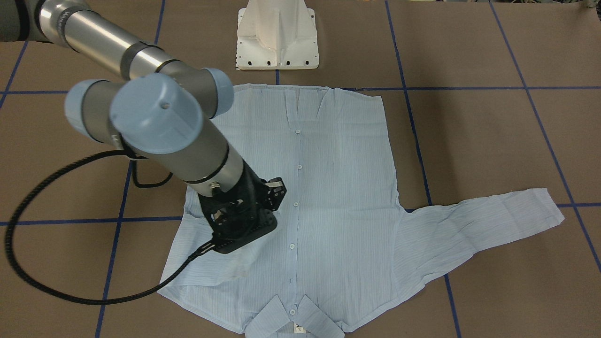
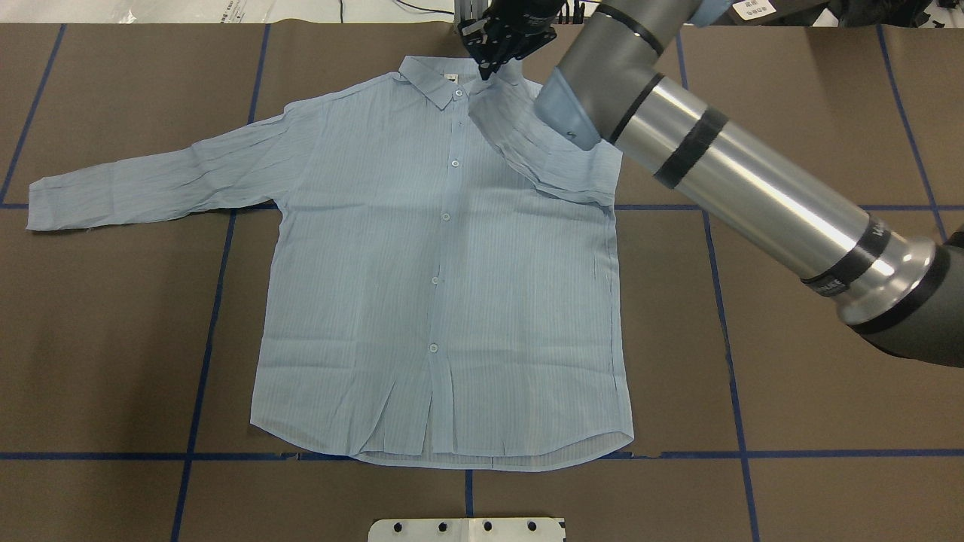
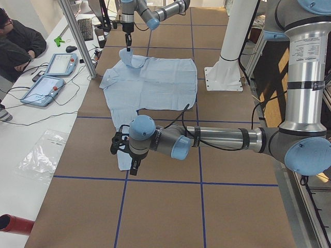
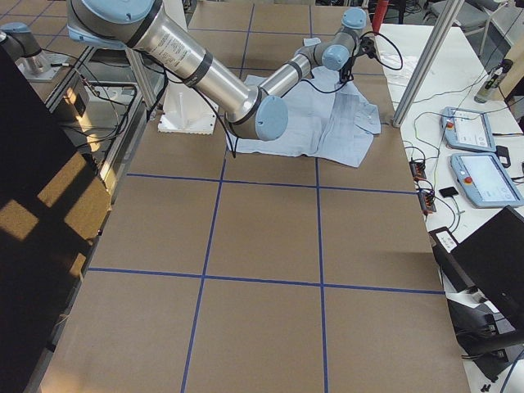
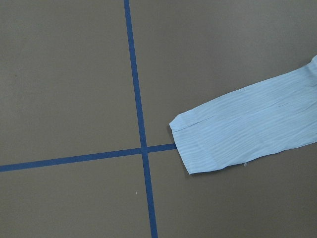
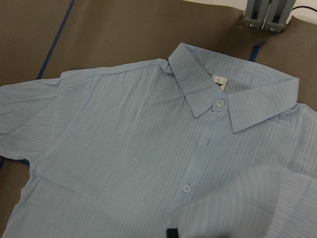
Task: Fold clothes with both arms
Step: 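Lift the cuff with the right gripper and carry it across the shirt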
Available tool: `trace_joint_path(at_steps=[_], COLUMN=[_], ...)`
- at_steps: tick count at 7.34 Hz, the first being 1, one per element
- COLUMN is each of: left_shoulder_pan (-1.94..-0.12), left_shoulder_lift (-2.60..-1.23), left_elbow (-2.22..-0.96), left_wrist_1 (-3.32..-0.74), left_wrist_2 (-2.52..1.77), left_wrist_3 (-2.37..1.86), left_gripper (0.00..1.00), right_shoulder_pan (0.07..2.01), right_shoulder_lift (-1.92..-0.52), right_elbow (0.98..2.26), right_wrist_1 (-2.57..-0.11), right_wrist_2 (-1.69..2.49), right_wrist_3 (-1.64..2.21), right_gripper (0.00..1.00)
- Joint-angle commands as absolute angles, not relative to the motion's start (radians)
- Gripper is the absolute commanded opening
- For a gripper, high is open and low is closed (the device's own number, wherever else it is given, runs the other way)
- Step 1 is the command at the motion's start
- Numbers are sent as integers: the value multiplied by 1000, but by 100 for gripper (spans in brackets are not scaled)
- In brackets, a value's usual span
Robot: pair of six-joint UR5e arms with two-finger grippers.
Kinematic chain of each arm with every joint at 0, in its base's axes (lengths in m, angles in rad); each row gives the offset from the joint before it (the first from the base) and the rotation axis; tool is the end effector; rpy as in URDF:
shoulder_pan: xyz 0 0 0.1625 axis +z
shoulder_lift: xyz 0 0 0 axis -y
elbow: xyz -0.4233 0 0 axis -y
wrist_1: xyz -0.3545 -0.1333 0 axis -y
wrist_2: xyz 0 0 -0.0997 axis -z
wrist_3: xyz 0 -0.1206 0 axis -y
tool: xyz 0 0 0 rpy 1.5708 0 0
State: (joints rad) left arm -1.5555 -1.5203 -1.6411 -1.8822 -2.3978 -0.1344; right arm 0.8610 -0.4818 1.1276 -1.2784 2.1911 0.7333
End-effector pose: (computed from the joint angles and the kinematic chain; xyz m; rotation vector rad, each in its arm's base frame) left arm -0.0376 -0.4545 0.6230 0.2497 0.8396 0.0255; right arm -0.4710 -0.6452 0.1229 0.3020 -1.0292 -0.2695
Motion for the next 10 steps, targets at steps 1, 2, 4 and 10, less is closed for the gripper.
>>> trace_joint_path(at_steps=[1, 2, 4, 10], left_shoulder_pan=[-1555, -1555, -1555, -1554], left_shoulder_lift=[-1520, -1520, -1520, -1548], left_elbow=[-1638, -1638, -1638, -1574], left_wrist_1=[-1881, -1882, -1882, -1945], left_wrist_2=[-2398, -2398, -2399, -2398], left_wrist_3=[-135, -135, -135, -193], left_gripper=[100, 100, 100, 100], right_shoulder_pan=[790, 757, 703, 586], right_shoulder_lift=[-437, -414, -385, -376], right_elbow=[1025, 934, 894, 910], right_wrist_1=[-1211, -1121, -1089, -1008], right_wrist_2=[2093, 2051, 1994, 1712], right_wrist_3=[735, 735, 735, 885], right_gripper=[0, 0, 0, 100])
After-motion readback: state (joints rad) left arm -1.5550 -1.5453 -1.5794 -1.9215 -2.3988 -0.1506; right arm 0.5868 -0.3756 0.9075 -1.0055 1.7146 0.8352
